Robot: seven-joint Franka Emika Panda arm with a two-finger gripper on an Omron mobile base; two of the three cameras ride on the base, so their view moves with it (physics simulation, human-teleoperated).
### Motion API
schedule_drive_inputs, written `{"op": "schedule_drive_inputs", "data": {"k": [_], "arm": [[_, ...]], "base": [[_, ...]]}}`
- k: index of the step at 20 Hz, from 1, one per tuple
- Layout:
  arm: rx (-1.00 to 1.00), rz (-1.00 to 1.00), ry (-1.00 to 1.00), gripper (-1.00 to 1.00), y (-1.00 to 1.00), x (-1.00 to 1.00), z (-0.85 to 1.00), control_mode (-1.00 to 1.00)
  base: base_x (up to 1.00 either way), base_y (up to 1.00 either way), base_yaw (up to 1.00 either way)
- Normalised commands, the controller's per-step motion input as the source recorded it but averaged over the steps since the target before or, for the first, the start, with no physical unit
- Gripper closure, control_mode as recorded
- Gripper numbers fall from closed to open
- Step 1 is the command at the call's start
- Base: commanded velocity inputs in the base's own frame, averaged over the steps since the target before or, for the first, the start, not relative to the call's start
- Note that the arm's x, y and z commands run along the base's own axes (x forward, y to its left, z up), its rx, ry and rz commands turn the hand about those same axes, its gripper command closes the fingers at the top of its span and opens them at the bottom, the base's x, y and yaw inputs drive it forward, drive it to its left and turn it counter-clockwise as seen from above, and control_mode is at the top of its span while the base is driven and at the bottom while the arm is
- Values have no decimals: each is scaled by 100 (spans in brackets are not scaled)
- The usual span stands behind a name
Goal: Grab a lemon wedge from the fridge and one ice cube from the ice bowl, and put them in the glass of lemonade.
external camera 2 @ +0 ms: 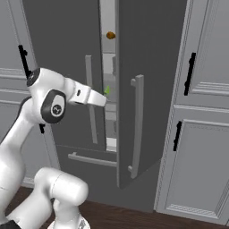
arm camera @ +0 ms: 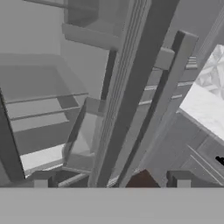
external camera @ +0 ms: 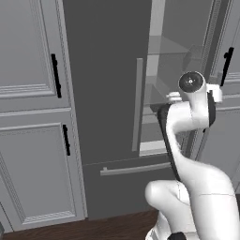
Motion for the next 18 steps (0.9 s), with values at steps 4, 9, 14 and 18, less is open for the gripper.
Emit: {"op": "schedule_drive_inputs", "data": {"k": [4,9,14,18], "arm": [[-29,-30,15,-100,18,87,-7,-100],[-14,-32,2,-100,0,70,-28,-100],[0,-13,0,-100,-19,27,-16,-100],[0,-11,1,-100,-61,1,-2,-100]], "base": [[0,0,0],[0,0,0],[0,0,0],[0,0,0]]}}
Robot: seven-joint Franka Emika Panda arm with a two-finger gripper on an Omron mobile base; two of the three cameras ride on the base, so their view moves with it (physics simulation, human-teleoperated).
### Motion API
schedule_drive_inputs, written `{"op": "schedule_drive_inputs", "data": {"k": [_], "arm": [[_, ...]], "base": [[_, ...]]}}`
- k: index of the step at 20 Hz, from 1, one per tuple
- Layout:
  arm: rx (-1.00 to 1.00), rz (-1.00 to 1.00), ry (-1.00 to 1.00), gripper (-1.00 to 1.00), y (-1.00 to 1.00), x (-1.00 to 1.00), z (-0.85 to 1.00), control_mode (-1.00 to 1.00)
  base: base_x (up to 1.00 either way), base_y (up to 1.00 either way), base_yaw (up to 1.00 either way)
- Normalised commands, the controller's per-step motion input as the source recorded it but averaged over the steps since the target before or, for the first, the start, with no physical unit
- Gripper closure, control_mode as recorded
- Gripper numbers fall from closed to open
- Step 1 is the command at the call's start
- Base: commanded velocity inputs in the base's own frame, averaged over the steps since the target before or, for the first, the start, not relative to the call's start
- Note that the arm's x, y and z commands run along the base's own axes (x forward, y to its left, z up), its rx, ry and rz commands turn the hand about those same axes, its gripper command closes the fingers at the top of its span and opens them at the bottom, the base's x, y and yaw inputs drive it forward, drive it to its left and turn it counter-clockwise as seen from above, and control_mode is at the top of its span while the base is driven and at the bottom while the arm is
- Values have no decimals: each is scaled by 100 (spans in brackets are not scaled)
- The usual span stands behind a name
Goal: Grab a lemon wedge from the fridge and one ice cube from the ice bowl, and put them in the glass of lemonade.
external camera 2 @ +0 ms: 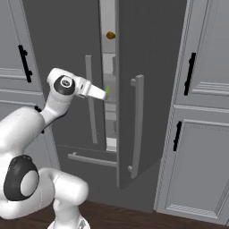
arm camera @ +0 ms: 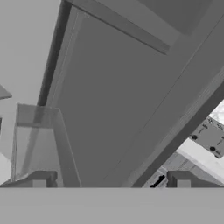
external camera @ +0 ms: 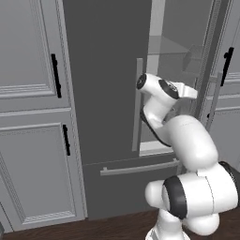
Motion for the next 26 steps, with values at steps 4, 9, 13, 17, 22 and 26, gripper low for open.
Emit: {"op": "schedule_drive_inputs", "data": {"k": [4,9,13,17,22,26], "arm": [[0,-11,4,-100,-82,0,0,-100],[0,-11,4,-100,-99,-11,-1,-100],[5,-16,0,-100,-100,-40,-6,-100],[8,-16,0,-100,-100,-49,-2,-100],[9,-13,0,-100,-100,-38,0,-100],[9,-9,-3,-100,-100,-29,0,-100]], "base": [[0,0,0],[0,0,0],[0,0,0],[0,0,0],[0,0,0],[0,0,0]]}}
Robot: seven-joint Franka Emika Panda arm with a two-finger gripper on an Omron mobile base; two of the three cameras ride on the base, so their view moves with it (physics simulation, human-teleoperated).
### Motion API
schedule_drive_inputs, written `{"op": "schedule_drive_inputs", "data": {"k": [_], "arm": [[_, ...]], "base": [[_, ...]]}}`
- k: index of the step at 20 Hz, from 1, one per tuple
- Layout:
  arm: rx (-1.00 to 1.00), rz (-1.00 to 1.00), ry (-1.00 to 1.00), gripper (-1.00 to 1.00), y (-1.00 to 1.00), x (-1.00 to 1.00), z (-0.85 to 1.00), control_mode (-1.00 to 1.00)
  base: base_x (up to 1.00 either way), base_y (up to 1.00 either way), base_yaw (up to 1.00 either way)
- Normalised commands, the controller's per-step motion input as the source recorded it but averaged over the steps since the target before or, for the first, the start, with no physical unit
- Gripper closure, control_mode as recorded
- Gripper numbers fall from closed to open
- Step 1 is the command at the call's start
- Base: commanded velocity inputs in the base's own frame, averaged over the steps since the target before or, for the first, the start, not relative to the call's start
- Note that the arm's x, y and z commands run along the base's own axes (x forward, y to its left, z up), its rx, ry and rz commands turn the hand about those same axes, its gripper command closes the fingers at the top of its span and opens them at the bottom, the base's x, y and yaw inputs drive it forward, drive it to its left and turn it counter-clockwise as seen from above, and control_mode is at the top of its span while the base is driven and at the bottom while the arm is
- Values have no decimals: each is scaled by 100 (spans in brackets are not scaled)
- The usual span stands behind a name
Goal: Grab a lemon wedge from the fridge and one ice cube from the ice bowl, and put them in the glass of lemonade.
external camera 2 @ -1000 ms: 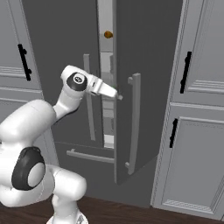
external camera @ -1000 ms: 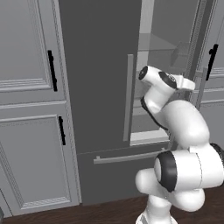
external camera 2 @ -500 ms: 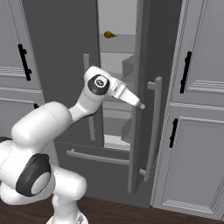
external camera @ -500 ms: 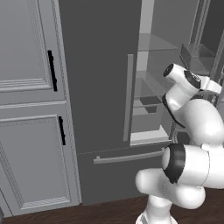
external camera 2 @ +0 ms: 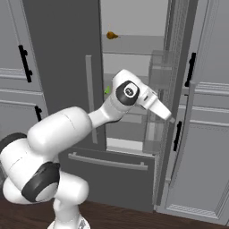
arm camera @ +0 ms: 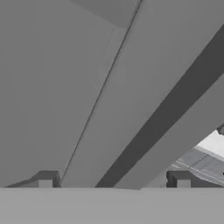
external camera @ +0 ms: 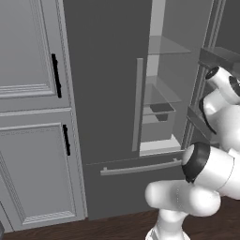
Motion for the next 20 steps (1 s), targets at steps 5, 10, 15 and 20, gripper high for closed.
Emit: {"op": "schedule_drive_inputs", "data": {"k": [5,10,15,20], "arm": [[6,-1,-15,-100,-42,-34,1,-100],[0,7,-33,-100,33,-76,37,-100],[0,17,-12,-100,93,-51,37,-100],[11,41,1,-100,100,-16,10,-100]], "base": [[0,0,0],[0,0,0],[0,0,0],[0,0,0]]}}
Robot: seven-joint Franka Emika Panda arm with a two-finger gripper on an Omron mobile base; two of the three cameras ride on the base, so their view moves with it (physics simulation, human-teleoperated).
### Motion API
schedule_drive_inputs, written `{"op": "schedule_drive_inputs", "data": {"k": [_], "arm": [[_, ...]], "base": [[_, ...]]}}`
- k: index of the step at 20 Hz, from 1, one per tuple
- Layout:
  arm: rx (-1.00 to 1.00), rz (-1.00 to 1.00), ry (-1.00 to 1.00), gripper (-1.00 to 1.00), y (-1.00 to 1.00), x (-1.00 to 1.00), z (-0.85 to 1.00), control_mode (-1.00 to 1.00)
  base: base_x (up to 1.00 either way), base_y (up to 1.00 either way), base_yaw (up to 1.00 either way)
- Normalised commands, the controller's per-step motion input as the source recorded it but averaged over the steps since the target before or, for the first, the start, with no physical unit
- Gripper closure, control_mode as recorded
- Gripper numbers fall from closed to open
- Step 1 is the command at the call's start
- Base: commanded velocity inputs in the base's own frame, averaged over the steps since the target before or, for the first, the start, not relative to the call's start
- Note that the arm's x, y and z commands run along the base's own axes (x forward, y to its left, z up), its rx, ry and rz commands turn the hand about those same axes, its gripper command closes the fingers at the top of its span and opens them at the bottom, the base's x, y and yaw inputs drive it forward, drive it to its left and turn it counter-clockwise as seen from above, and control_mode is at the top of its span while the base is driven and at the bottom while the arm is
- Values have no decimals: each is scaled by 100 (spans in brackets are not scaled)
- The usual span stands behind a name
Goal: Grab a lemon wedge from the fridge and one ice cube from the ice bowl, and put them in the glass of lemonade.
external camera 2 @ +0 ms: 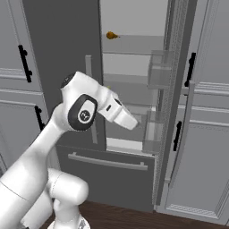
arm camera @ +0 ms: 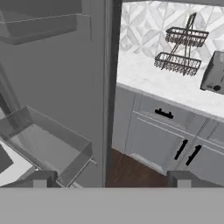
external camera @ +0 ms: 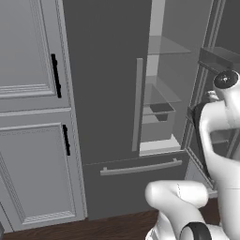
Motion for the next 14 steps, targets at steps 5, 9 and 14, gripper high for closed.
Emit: {"op": "schedule_drive_inputs", "data": {"k": [5,9,14], "arm": [[22,70,19,-100,94,7,5,-100],[19,72,18,-100,88,23,0,-100],[3,21,-2,-100,59,3,1,-100]], "base": [[0,0,0],[0,0,0],[0,0,0]]}}
